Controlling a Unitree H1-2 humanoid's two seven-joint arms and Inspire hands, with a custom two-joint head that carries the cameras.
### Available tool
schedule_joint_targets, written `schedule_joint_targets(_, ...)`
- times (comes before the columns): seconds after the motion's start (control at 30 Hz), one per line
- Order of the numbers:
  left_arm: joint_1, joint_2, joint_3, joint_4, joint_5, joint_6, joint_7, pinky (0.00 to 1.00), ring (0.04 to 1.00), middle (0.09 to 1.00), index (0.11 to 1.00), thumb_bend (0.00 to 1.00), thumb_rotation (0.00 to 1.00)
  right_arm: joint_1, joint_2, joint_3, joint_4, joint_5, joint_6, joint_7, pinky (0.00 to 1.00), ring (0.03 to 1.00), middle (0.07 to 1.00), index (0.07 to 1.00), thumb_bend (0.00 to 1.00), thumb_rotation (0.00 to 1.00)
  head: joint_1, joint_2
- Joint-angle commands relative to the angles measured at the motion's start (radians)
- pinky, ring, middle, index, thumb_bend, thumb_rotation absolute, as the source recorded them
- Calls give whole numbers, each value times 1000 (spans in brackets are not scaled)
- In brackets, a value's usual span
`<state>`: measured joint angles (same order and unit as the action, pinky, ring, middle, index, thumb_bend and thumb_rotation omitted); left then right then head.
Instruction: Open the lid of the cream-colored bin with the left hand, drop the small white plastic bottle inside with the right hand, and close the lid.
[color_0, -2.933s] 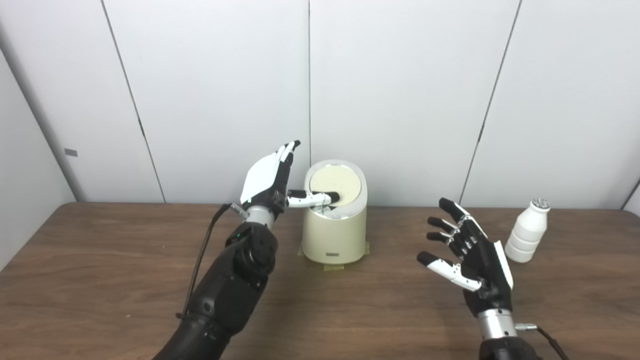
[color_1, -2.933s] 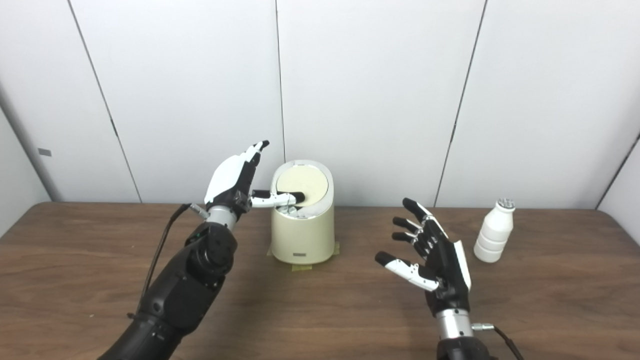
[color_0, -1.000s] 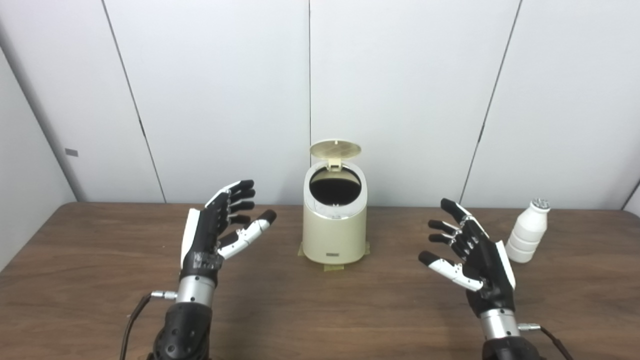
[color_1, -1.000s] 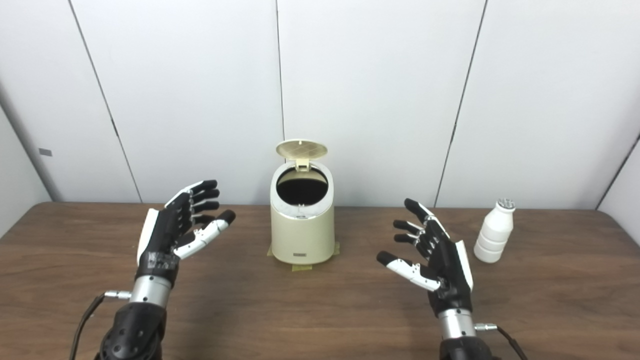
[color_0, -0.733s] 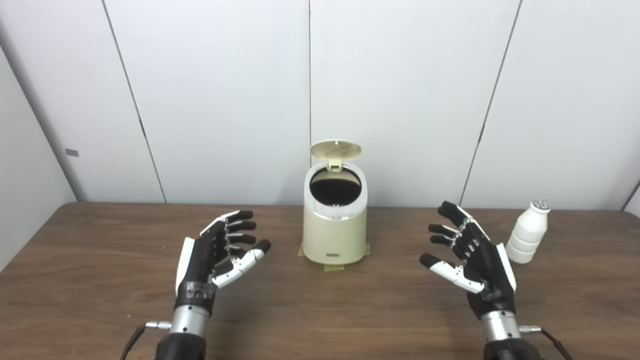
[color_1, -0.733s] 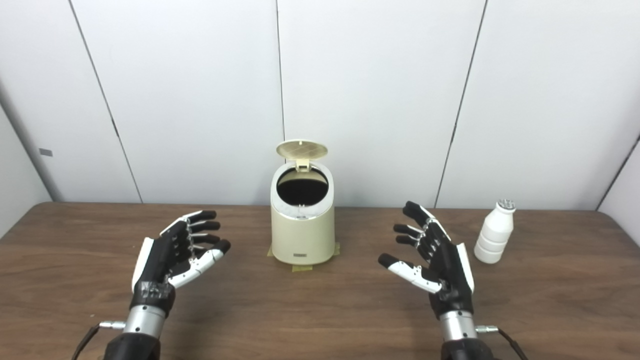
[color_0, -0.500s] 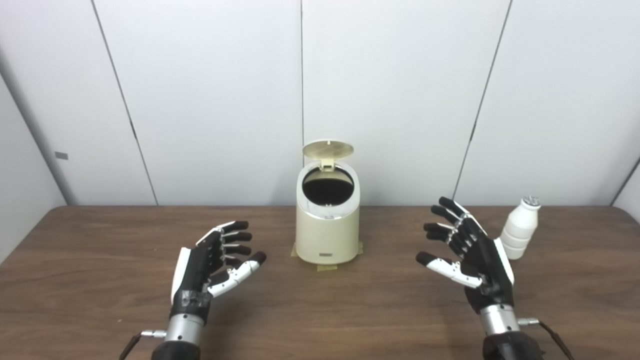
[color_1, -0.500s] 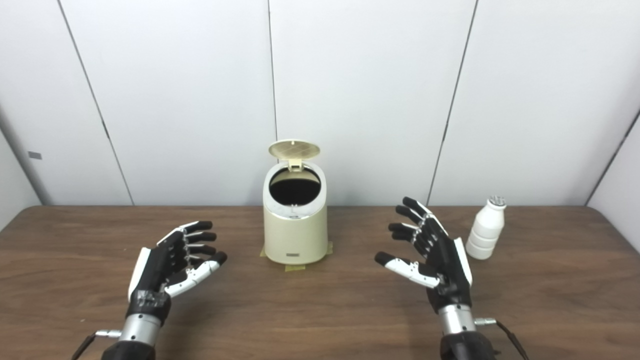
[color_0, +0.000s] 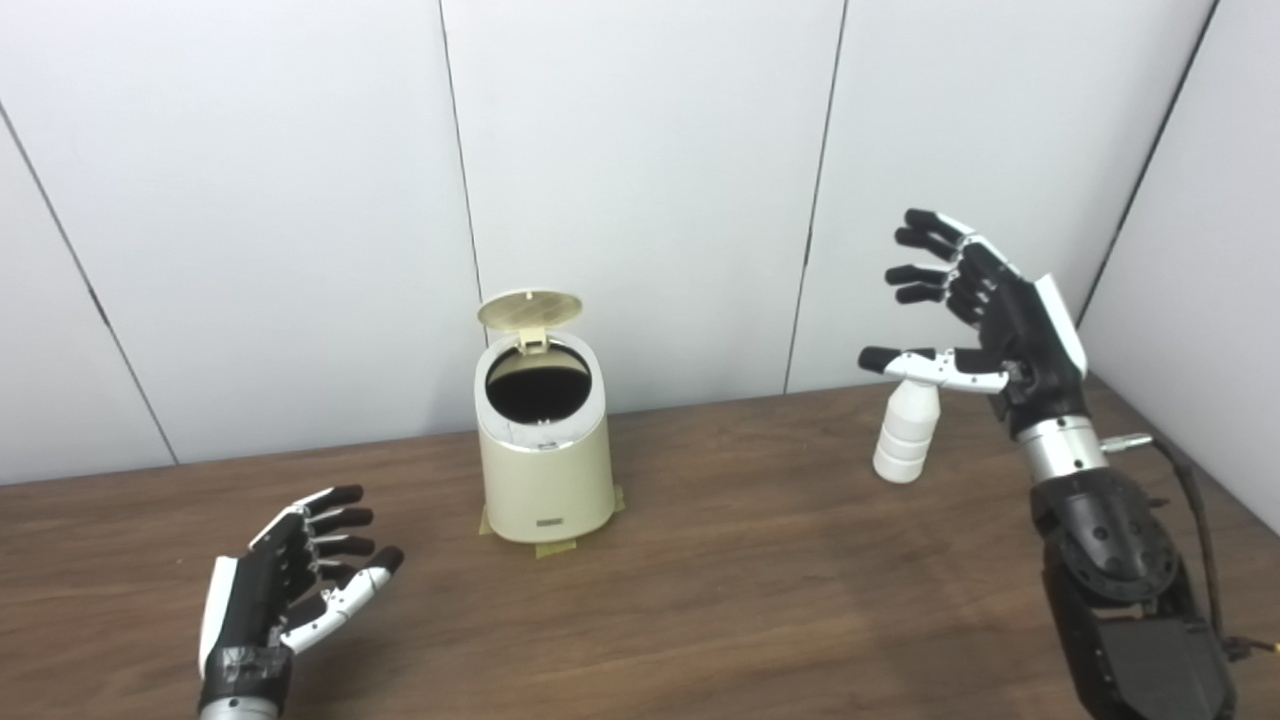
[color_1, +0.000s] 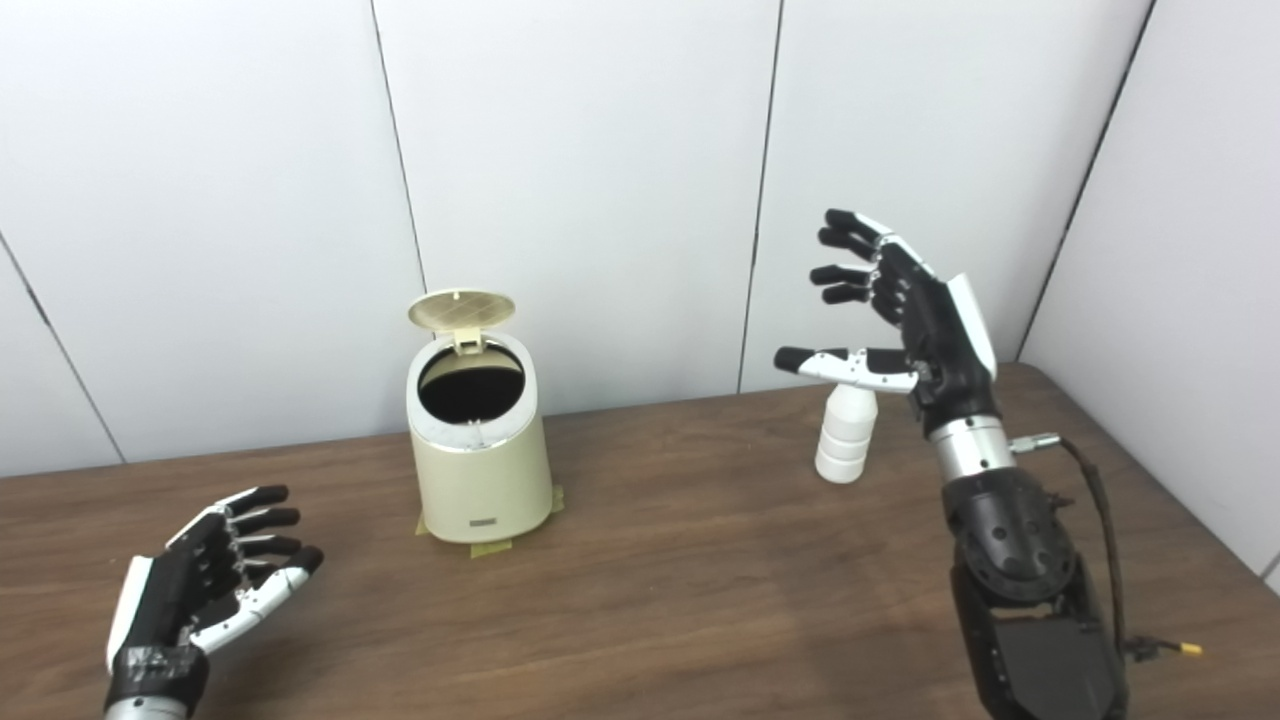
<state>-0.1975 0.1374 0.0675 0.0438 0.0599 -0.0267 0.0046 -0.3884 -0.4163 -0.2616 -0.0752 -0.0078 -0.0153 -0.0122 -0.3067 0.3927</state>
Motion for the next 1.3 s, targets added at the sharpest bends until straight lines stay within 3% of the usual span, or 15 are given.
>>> schedule_joint_targets(0.0, -48, 10, 7, -14, -13, -45, 2, 511, 622, 698, 755, 633, 54, -71, -49, -27, -18, -18, -18, -23, 610, 677, 817, 813, 791, 101, -10, -2)
schedule_joint_targets(0.17, -49, 16, 16, -9, -12, -56, 2, 526, 631, 707, 761, 605, 2, -96, -80, -56, 10, -42, 30, -56, 686, 746, 846, 830, 815, 117, -39, -11)
schedule_joint_targets(0.33, -49, 19, 21, -7, -12, -60, 1, 518, 626, 703, 757, 599, 0, -88, -129, -41, 88, -45, 91, -10, 738, 851, 913, 882, 877, 216, -52, -15)
schedule_joint_targets(0.53, -47, 15, 28, -17, -16, -43, 0, 521, 626, 697, 751, 608, 5, -73, -156, -28, 194, -16, 106, 47, 812, 904, 959, 938, 968, 314, -54, -12)
schedule_joint_targets(0.6, -46, 15, 28, -24, -16, -37, -1, 522, 628, 698, 753, 609, 10, -67, -151, -31, 212, 6, 120, 63, 820, 917, 969, 946, 986, 310, -55, -9)
schedule_joint_targets(0.8, -43, 20, 27, -38, -11, -25, -3, 533, 642, 712, 759, 600, 2, -53, -131, -28, 262, 28, 114, 66, 891, 937, 979, 959, 899, 222, -59, -5)
schedule_joint_targets(0.93, -42, 23, 26, -43, -13, -23, -7, 519, 628, 702, 754, 606, 1, -50, -120, -22, 288, 33, 111, 65, 864, 938, 978, 973, 802, 161, -62, -2)
schedule_joint_targets(1.1, -42, 22, 28, -51, -20, -11, -12, 536, 641, 709, 753, 596, 0, -45, -123, -1, 317, 9, 109, 63, 797, 902, 964, 967, 805, 145, -64, 1)
schedule_joint_targets(1.27, -42, 24, 28, -55, -23, 0, -15, 541, 650, 712, 760, 592, 0, -33, -121, 18, 318, 12, 138, 80, 830, 902, 967, 969, 750, 90, -66, 7)
